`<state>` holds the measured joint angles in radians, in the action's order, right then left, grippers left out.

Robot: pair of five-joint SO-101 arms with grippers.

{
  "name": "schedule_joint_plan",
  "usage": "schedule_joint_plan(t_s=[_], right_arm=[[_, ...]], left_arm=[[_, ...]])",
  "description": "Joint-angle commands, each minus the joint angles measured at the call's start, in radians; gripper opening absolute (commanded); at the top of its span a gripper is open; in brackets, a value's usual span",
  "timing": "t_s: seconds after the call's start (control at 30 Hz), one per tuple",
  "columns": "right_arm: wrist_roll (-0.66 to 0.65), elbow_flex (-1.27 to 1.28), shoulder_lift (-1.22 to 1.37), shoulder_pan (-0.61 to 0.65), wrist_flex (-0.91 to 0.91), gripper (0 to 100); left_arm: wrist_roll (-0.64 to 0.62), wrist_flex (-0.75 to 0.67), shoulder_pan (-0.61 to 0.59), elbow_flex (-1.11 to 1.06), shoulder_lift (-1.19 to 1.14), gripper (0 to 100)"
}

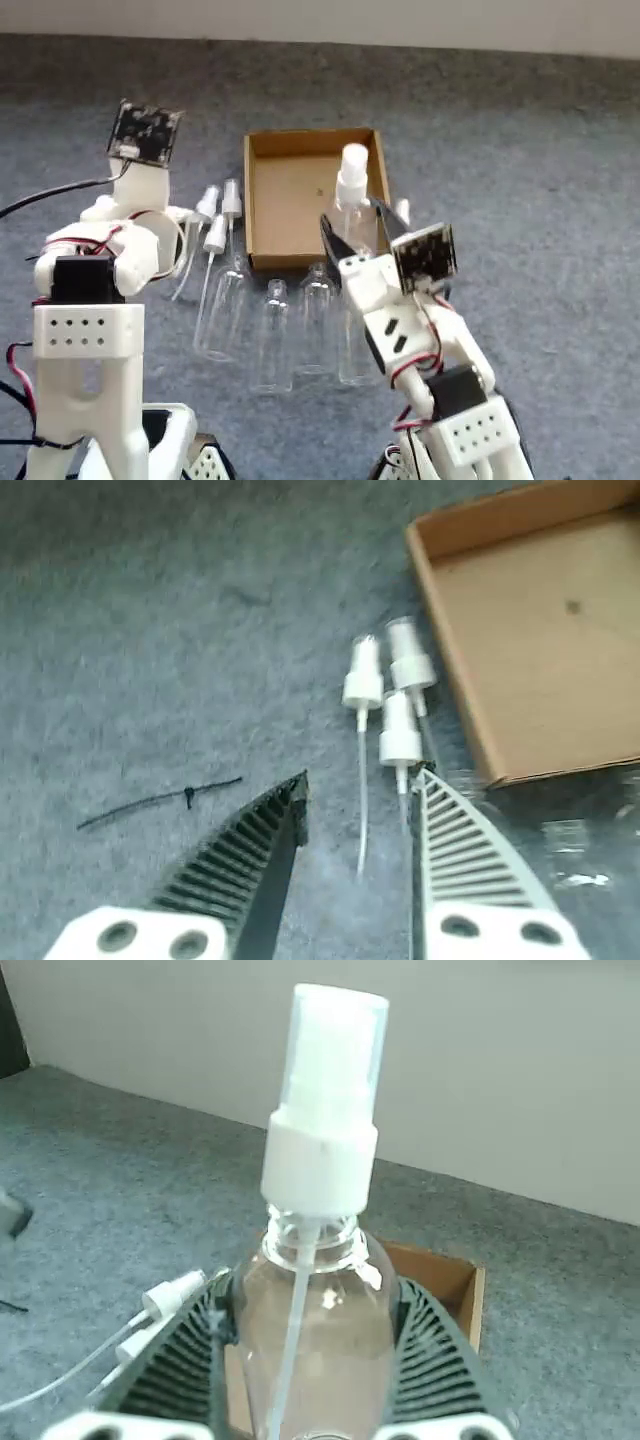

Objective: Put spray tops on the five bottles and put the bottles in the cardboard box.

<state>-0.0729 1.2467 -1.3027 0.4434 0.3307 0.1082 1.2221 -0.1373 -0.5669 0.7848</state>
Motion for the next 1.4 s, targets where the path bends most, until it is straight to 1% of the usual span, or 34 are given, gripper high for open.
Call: schedule_joint_plan(t_s=[0.0, 0.13, 0.2, 0.33, 0.37, 0.57, 0.7, 0.77, 0.87, 0.97, 1.03, 1.17, 1.37], right_arm=[[-0.011, -0.263, 0.337, -0.007, -0.128, 0.4], [-0.018, -0.495, 0.691, -0.007, -0.243, 0.4], [-0.020, -0.604, 0.852, -0.001, -0.266, 0.4], [-0.015, -0.768, 1.093, 0.028, -0.275, 0.4], [-0.012, -0.797, 1.135, 0.044, -0.308, 0.4], [-0.011, -0.796, 1.374, 0.088, -0.742, 0.4], [-0.011, -0.803, 1.552, 0.091, -0.885, 0.4], [-0.011, -0.851, 1.626, 0.091, -0.946, 0.4], [-0.006, -0.917, 1.713, 0.091, -0.993, 0.4], [0.057, -0.987, 1.787, 0.087, -1.000, 0.4], [0.077, -1.035, 1.830, 0.087, -0.995, 0.4], [0.075, -1.099, 1.902, 0.085, -1.000, 0.4], [0.074, -1.116, 1.945, 0.085, -1.000, 0.4]], left_arm=[[-0.003, -0.245, -0.127, -0.263, 0.022, 17], [-0.003, -0.388, -0.147, -0.384, 0.018, 16], [-0.003, -0.440, -0.142, -0.423, 0.018, 16], [-0.003, -0.473, -0.140, -0.446, 0.016, 16], [-0.003, -0.473, -0.139, -0.446, 0.016, 16], [-0.002, -0.473, -0.139, -0.446, 0.016, 16], [-0.002, -0.473, -0.139, -0.446, 0.016, 16], [-0.002, -0.473, -0.139, -0.447, 0.016, 16], [-0.002, -0.471, -0.139, -0.447, 0.016, 16], [-0.002, -0.471, -0.139, -0.447, 0.016, 16], [-0.002, -0.471, -0.139, -0.447, 0.016, 16], [-0.002, -0.471, -0.139, -0.447, 0.016, 16], [-0.002, -0.471, -0.139, -0.447, 0.016, 16]])
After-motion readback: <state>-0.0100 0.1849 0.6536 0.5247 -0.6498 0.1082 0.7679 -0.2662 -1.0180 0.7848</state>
